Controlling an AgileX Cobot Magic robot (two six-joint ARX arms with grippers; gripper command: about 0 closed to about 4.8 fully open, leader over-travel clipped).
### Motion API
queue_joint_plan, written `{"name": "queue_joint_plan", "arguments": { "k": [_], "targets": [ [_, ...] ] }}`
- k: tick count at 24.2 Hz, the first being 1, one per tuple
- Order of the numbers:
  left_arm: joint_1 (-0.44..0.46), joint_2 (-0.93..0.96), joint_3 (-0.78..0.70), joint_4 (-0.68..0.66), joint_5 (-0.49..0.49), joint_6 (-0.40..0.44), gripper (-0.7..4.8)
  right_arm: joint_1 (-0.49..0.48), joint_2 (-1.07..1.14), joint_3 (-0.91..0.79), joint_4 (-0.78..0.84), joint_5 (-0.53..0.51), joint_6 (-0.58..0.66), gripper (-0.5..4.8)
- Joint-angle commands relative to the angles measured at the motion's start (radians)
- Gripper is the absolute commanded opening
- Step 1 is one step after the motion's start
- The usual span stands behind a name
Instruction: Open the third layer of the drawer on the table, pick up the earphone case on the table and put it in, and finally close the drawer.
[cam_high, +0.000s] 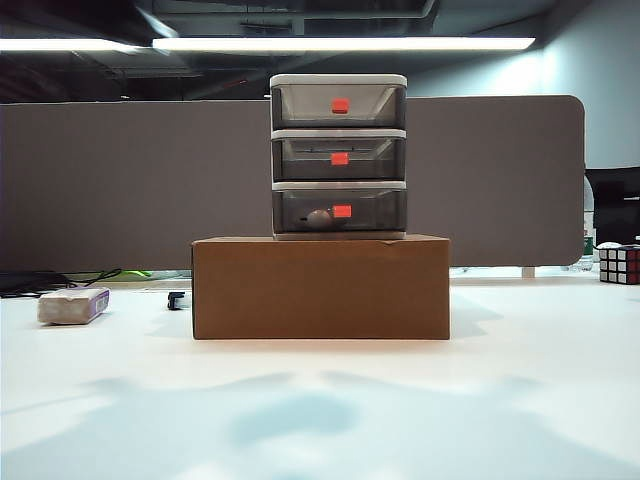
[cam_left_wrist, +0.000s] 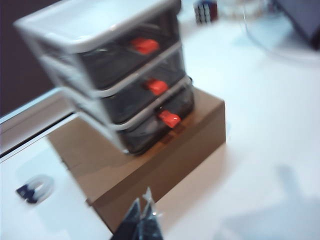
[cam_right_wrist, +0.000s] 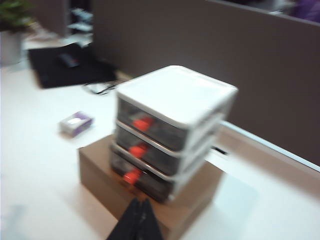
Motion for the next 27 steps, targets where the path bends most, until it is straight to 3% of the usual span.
{"name": "queue_joint_plan", "arguments": {
  "k": [1, 5, 9, 12, 20, 27],
  "targets": [
    [0.001, -0.201, -0.130, 0.041, -0.024, -0.093, -0.06, 0.000, -0.156, -0.069, -0.078, 0.111, 0.034, -0.06],
    [0.001, -0.402, -0.258, 0.050, -0.090, -0.144, -0.06, 0.000, -0.364, -0.166, -0.167, 0.168, 0.035, -0.06],
    [0.001, -0.555, -0.353, 0.046, -0.079, -0.175, -0.06, 0.000, -0.571, -0.283, -0.171, 0.168, 0.035, -0.06],
    [0.002, -0.631, -0.407, -0.005, -0.077, -0.197, -0.06, 0.004, -0.536, -0.322, -0.215, 0.151, 0.096, -0.06],
    [-0.003, -0.658, -0.494, 0.040, -0.095, -0.213, -0.06, 0.014, -0.568, -0.544, -0.019, 0.131, 0.111, -0.06],
    [0.000, -0.658, -0.506, 0.055, -0.148, -0.159, -0.06, 0.014, -0.568, -0.712, 0.219, 0.143, 0.112, -0.06]
  ]
}}
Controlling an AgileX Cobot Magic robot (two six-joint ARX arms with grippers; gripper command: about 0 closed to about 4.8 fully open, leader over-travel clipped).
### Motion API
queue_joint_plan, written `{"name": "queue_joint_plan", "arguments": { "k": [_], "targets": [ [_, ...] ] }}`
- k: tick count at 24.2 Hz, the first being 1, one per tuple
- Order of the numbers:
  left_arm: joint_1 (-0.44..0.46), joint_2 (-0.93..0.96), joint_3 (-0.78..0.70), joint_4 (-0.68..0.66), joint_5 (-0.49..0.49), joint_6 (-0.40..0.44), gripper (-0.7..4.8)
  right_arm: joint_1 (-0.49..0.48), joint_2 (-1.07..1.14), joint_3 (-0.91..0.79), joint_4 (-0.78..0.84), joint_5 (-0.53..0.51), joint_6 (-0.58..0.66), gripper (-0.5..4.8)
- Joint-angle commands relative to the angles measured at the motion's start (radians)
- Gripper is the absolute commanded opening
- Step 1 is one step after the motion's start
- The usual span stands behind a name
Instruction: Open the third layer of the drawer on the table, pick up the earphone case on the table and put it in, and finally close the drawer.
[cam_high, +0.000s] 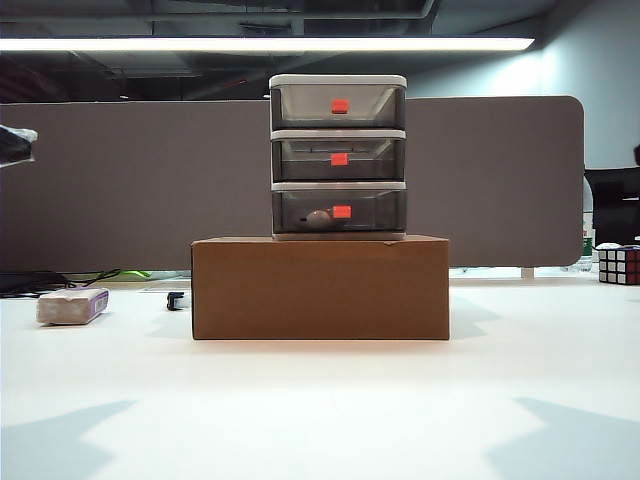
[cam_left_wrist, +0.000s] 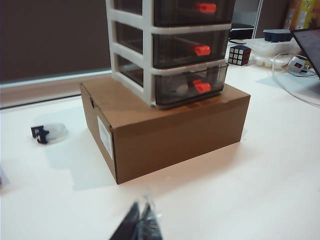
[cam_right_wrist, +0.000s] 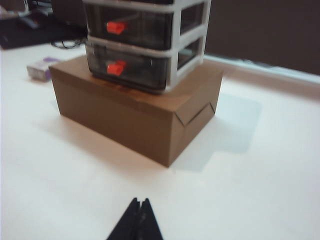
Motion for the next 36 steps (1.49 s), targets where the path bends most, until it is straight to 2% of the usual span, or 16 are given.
{"name": "queue_joint_plan", "arguments": {
  "k": [1, 6, 9, 10, 12, 15, 18, 22, 36],
  "targets": [
    [0.006, 0.000, 0.005, 0.016, -0.045, 0.027, -0.06, 0.000, -0.002, -0.048, 0.120, 0.023, 0.004, -0.06],
    [0.074, 0.000, 0.005, 0.006, -0.055, 0.097, -0.06, -0.003, -0.002, -0.053, 0.120, 0.095, -0.055, -0.06],
    [0.161, 0.000, 0.005, -0.012, -0.024, 0.093, -0.06, -0.011, -0.002, -0.053, 0.122, 0.116, -0.076, -0.06],
    [0.204, 0.000, 0.005, -0.010, 0.003, 0.093, -0.06, -0.021, -0.002, -0.053, 0.122, 0.115, -0.076, -0.06],
    [0.363, 0.000, 0.005, 0.001, 0.112, 0.093, -0.06, -0.085, -0.002, -0.053, 0.118, 0.115, -0.093, -0.06],
    [0.475, 0.000, 0.005, 0.001, 0.187, 0.094, -0.06, -0.153, -0.002, -0.053, 0.119, 0.110, -0.101, -0.06],
    [0.569, 0.000, 0.005, 0.011, 0.212, 0.093, -0.06, -0.243, -0.002, -0.053, 0.119, 0.076, -0.100, -0.06],
    [0.591, 0.000, 0.005, 0.015, 0.212, 0.093, -0.05, -0.300, -0.002, -0.053, 0.127, 0.075, -0.074, -0.06],
    [0.591, 0.000, 0.006, 0.004, 0.212, 0.093, -0.05, -0.299, -0.002, -0.053, 0.126, 0.078, -0.074, -0.06]
  ]
}}
